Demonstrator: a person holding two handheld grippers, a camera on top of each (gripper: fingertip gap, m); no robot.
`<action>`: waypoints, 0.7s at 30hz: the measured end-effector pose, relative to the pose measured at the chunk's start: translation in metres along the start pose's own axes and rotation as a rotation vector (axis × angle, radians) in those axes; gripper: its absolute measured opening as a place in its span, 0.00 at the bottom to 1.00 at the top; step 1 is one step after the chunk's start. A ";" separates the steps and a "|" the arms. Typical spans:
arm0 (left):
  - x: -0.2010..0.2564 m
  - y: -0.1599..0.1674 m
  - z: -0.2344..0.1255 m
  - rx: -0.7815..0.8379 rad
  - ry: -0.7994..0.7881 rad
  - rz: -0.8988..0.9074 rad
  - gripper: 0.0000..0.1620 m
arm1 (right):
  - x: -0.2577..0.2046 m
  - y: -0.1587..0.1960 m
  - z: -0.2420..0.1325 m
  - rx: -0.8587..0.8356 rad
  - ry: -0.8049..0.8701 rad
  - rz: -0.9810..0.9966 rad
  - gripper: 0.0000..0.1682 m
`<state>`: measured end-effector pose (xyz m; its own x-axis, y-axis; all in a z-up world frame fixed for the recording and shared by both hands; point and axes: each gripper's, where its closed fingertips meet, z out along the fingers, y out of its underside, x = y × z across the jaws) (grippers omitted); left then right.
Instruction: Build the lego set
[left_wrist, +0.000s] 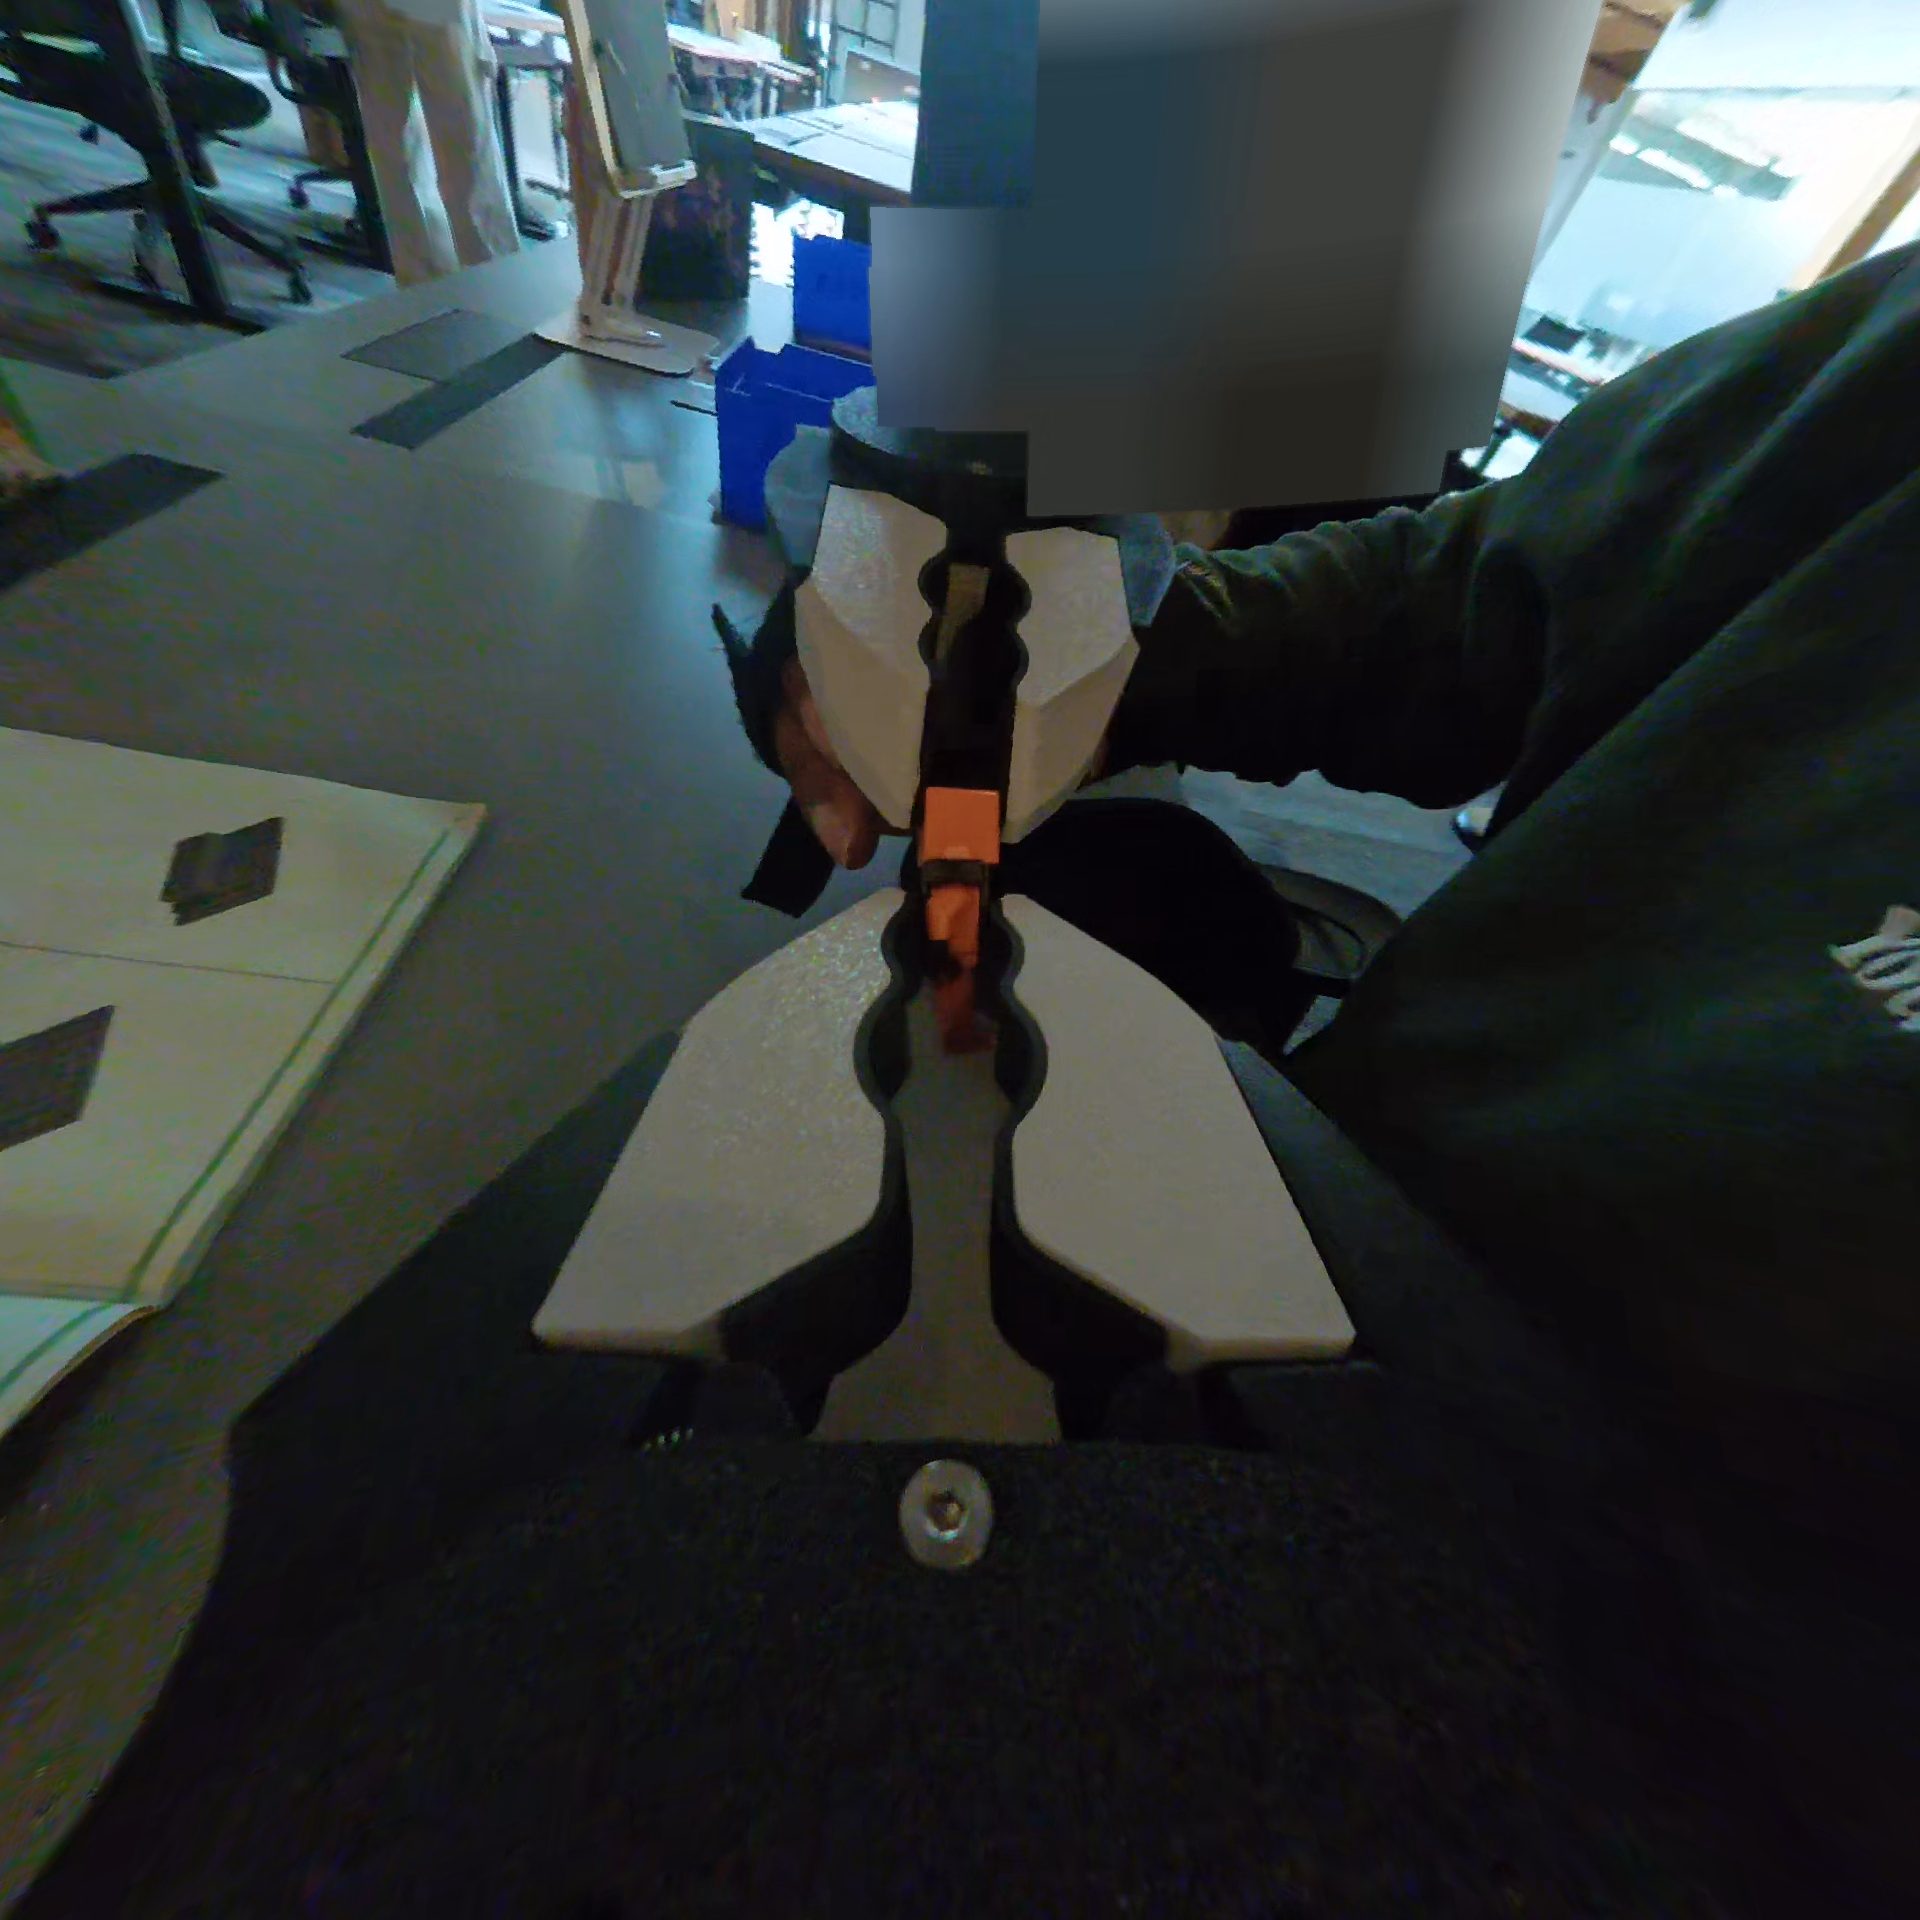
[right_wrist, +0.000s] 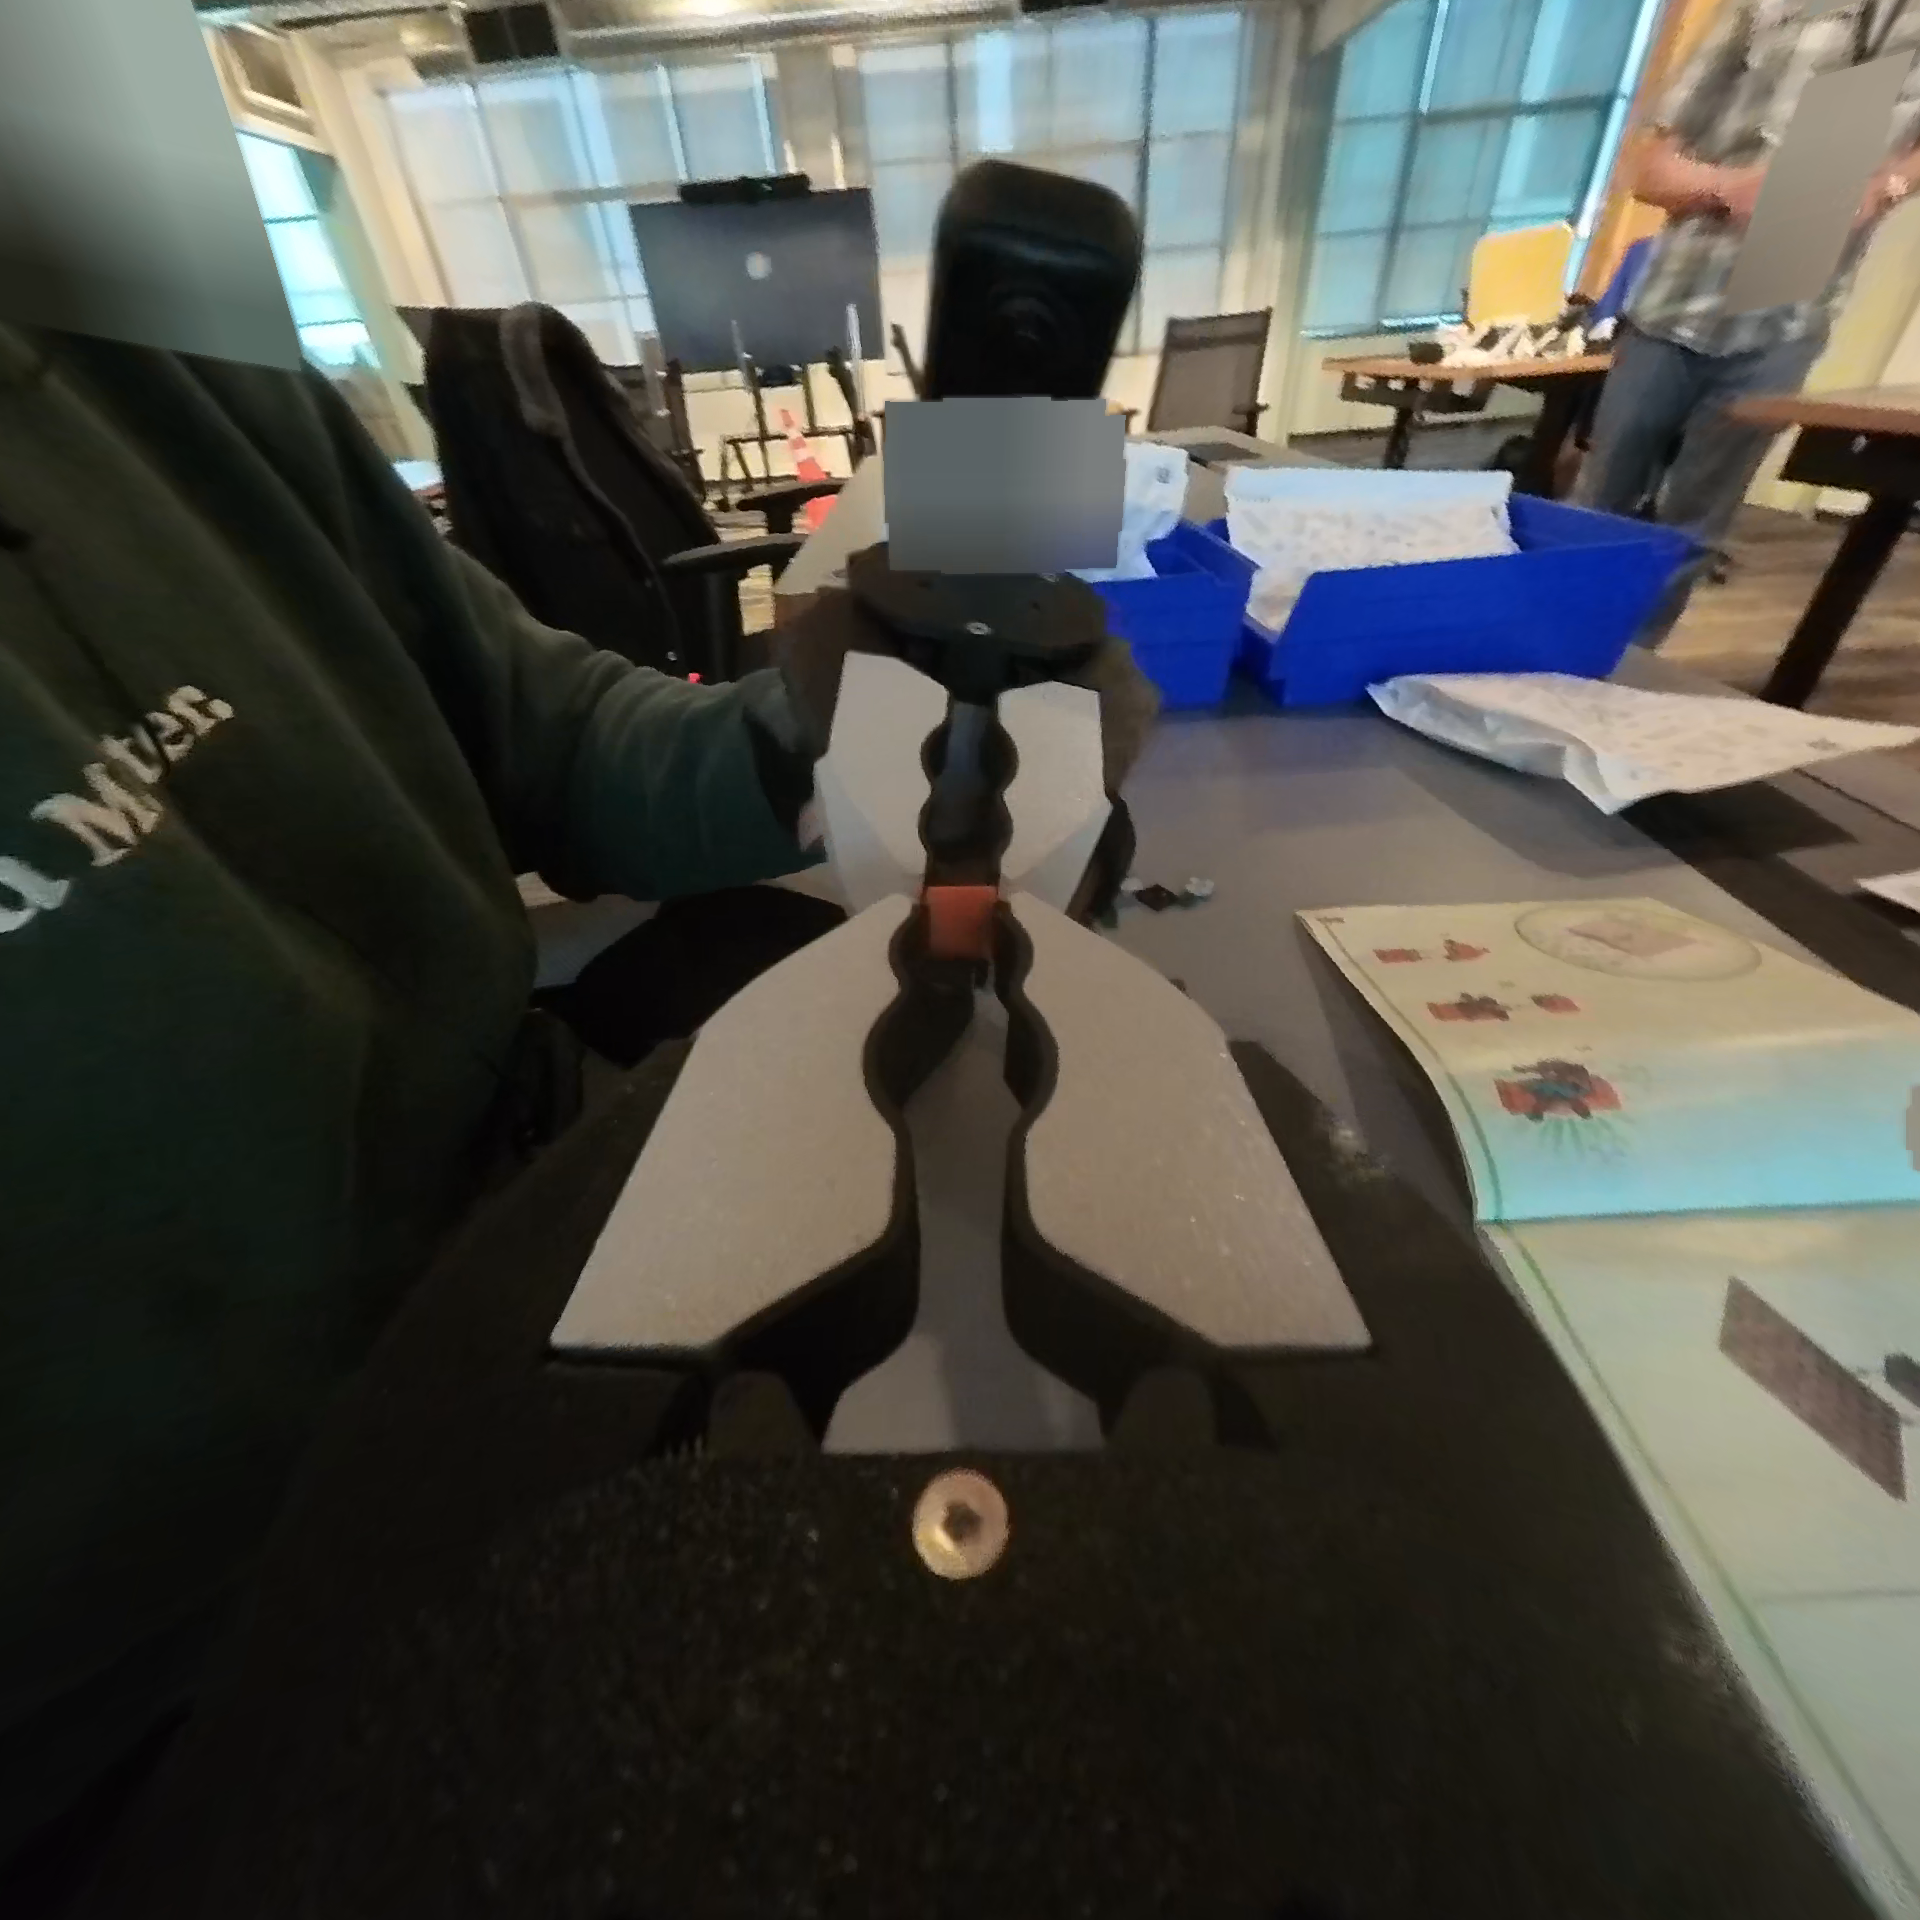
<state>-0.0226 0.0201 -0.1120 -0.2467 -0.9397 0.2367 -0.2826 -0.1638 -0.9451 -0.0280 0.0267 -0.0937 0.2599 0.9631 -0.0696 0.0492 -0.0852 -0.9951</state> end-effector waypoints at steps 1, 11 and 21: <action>-0.001 0.002 0.000 -0.001 -0.005 0.002 0.07 | 0.001 0.002 0.000 -0.005 0.008 0.004 0.07; -0.008 0.011 0.008 -0.019 -0.067 0.059 0.07 | 0.005 0.011 -0.002 -0.036 0.075 0.028 0.07; -0.015 0.012 0.008 -0.004 -0.101 0.071 0.07 | 0.010 0.012 0.000 -0.069 0.097 0.030 0.08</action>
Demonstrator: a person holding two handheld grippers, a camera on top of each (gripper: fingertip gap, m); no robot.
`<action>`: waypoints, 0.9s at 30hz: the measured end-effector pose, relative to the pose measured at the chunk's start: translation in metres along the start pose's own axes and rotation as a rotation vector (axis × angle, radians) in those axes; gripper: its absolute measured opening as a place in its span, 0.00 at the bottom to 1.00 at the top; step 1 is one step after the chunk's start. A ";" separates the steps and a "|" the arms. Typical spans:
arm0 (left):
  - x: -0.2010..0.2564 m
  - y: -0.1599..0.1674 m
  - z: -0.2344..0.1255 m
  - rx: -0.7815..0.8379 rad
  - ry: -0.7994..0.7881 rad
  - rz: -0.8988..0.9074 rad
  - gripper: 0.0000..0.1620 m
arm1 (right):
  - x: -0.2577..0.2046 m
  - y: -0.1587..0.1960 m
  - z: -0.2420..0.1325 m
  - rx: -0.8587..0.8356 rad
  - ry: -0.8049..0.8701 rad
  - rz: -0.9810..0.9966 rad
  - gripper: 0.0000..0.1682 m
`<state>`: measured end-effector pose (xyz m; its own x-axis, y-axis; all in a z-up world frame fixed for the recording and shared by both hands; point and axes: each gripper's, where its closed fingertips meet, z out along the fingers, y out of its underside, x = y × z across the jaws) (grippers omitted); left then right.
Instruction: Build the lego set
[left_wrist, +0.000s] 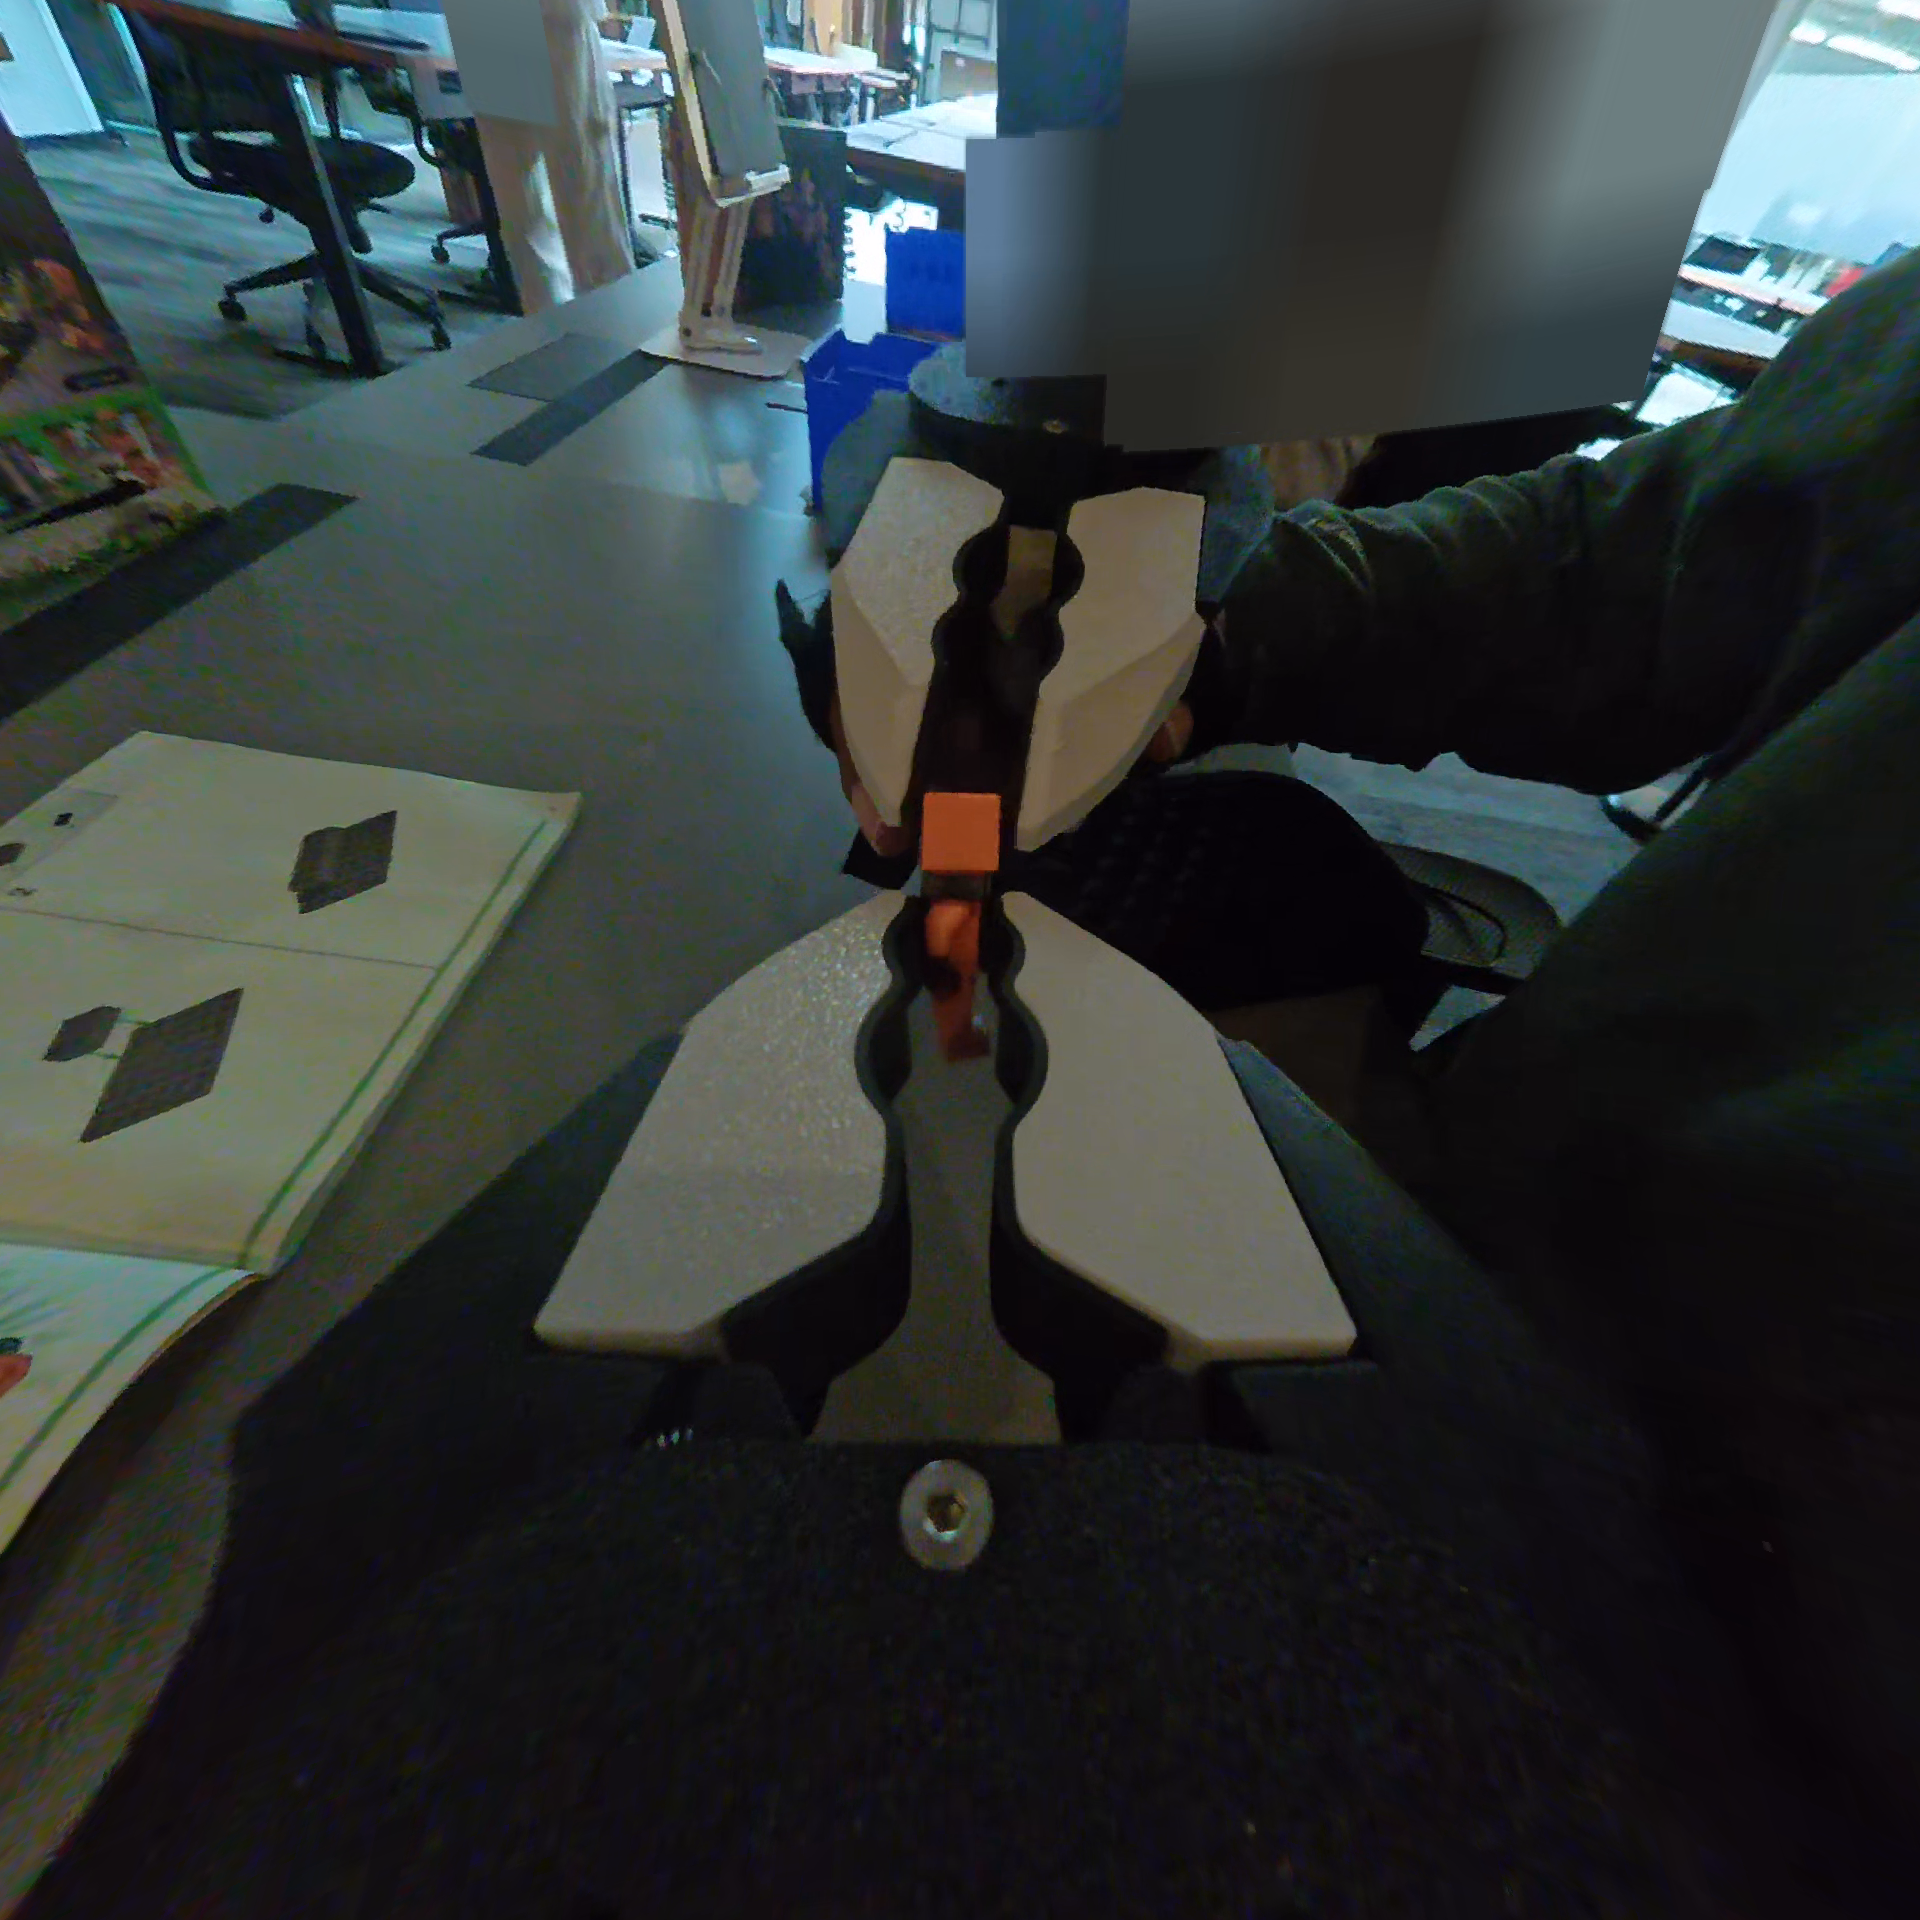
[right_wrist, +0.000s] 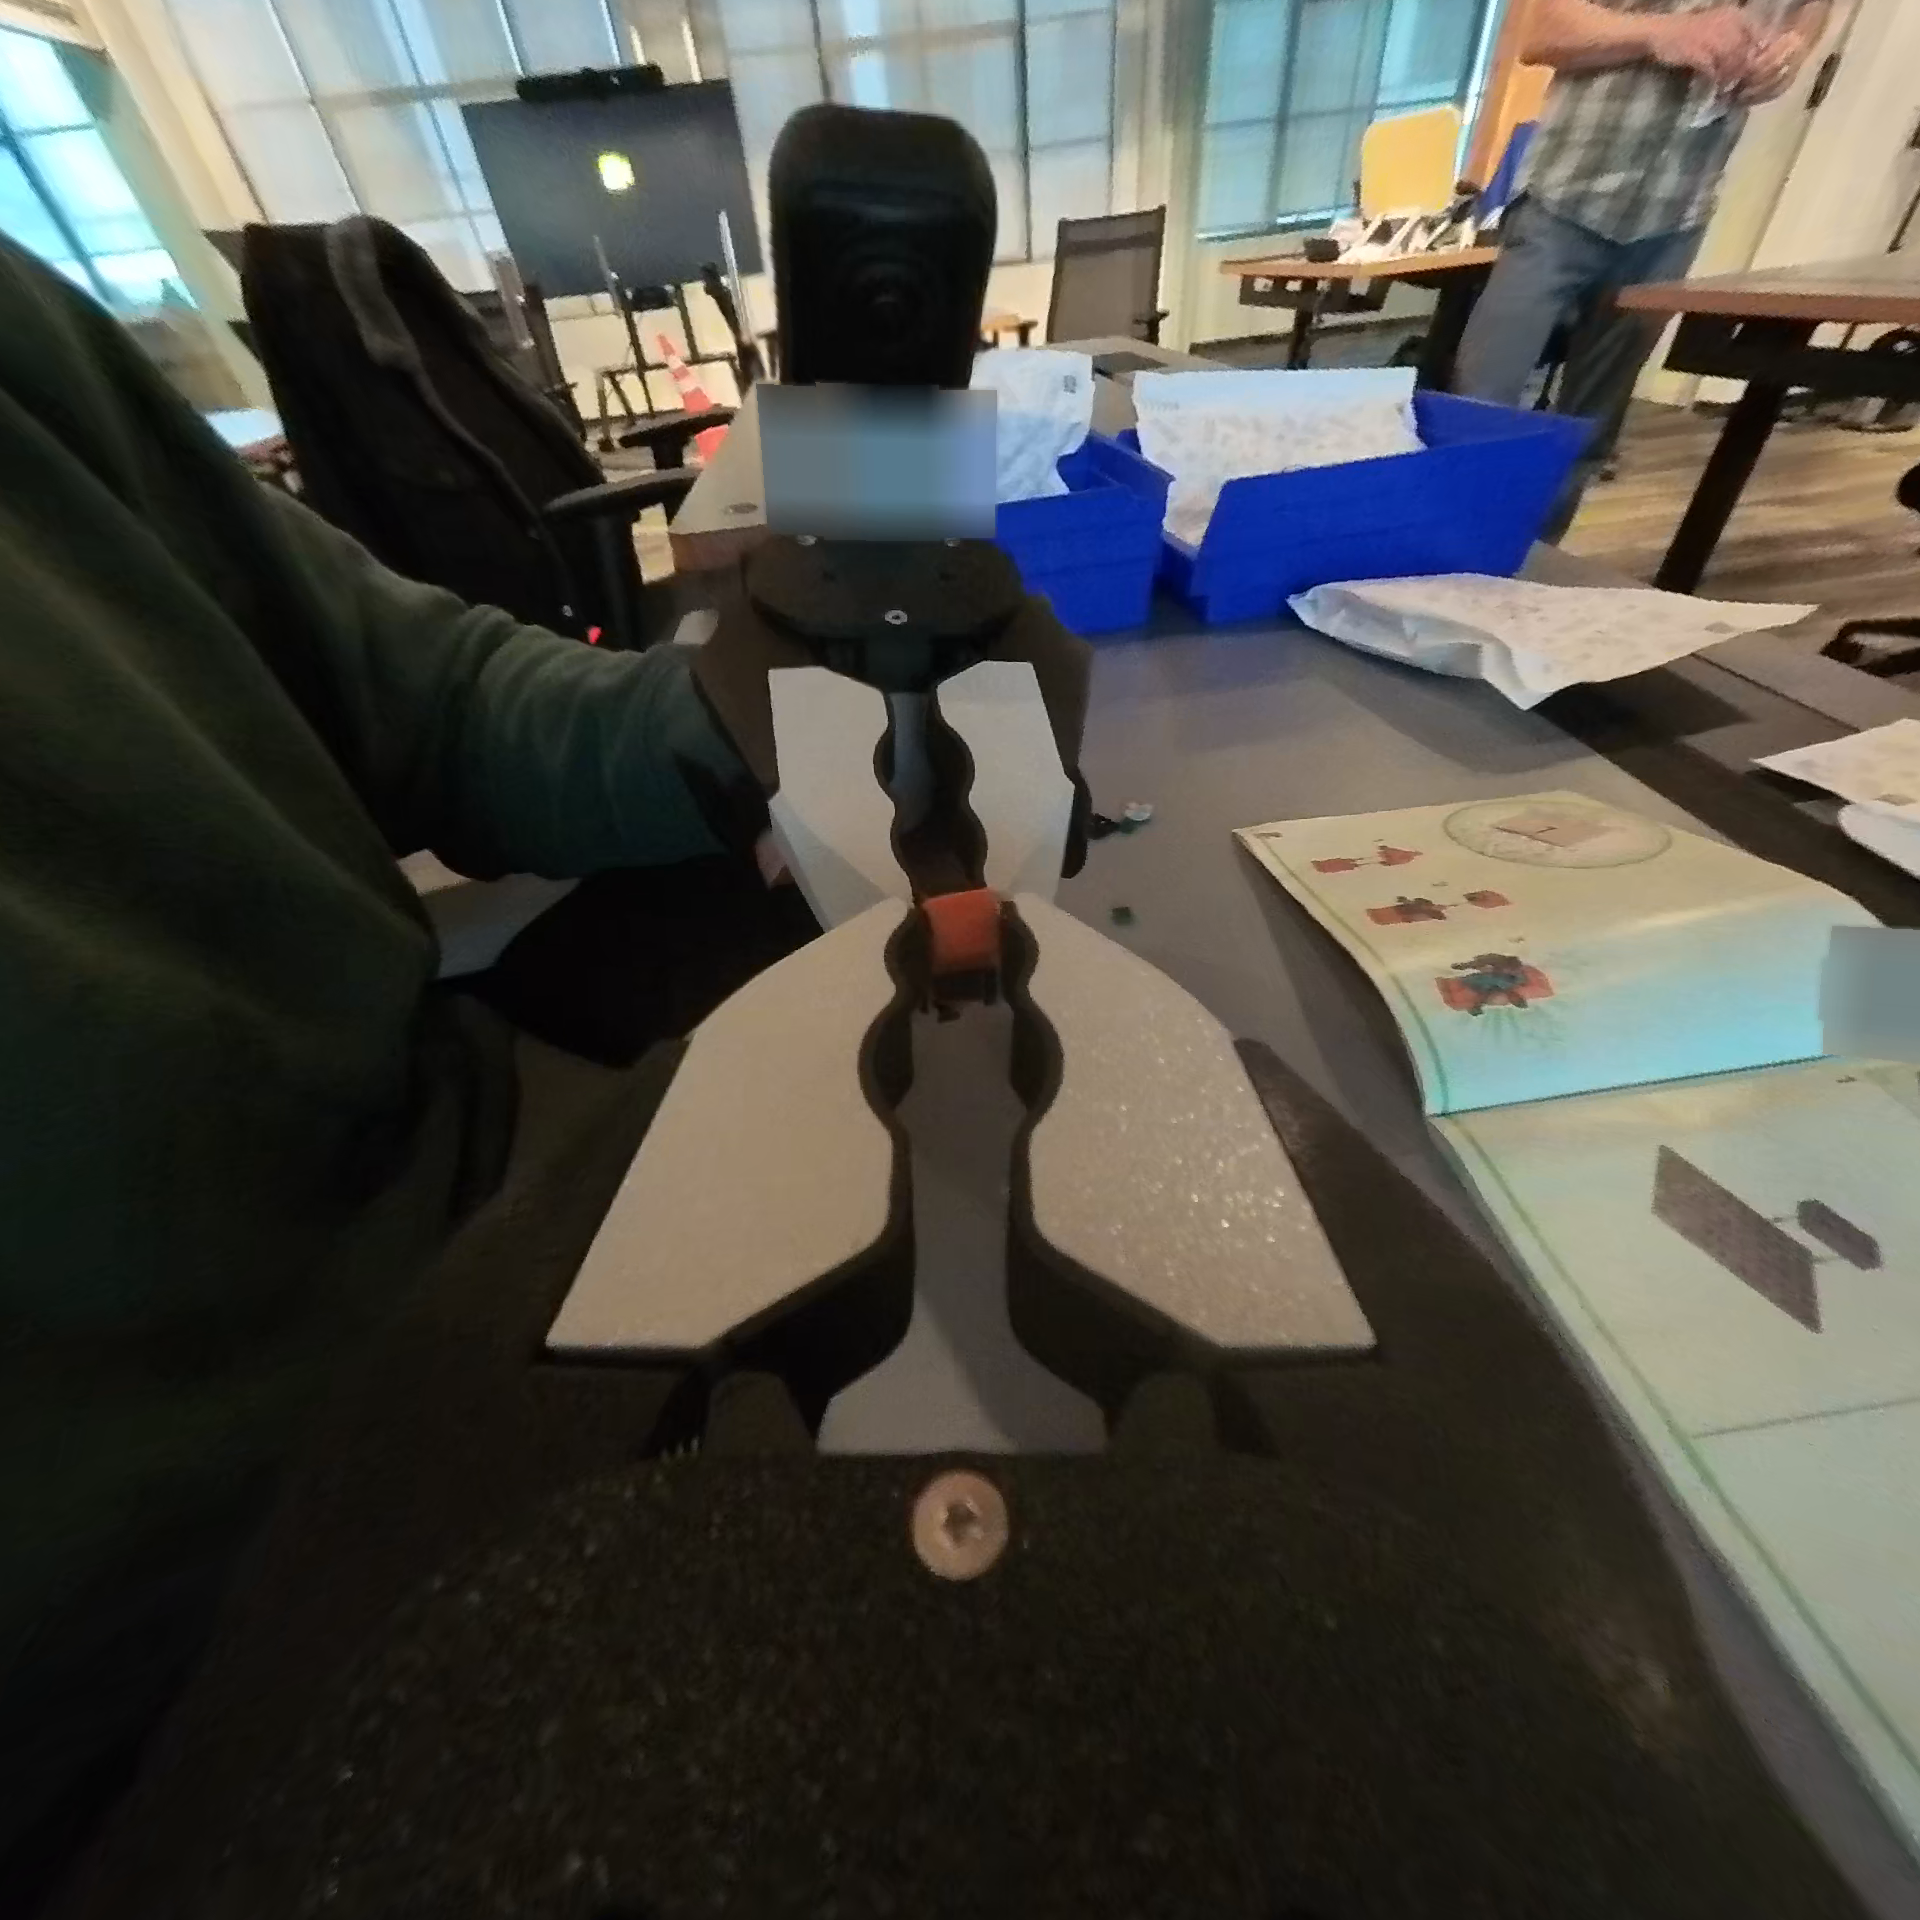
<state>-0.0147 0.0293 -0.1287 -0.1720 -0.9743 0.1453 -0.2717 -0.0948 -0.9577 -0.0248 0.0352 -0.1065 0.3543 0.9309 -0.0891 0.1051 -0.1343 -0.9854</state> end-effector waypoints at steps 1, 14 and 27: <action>-0.001 -0.001 0.000 0.006 -0.006 0.001 0.07 | 0.000 0.000 0.001 -0.013 -0.005 0.001 0.10; -0.007 0.002 -0.005 0.018 -0.074 0.062 0.13 | 0.004 0.002 0.011 -0.074 -0.054 0.047 0.08; -0.081 0.018 -0.058 0.053 -0.525 -0.044 0.00 | 0.081 0.052 0.005 -0.480 0.102 0.005 0.08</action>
<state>-0.0604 0.1186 -0.1431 0.3392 -0.9392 0.0544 -0.2177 -0.1346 -0.9667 0.0050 0.1056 -0.1659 0.4425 0.8950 -0.0558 0.5108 -0.3027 -0.8046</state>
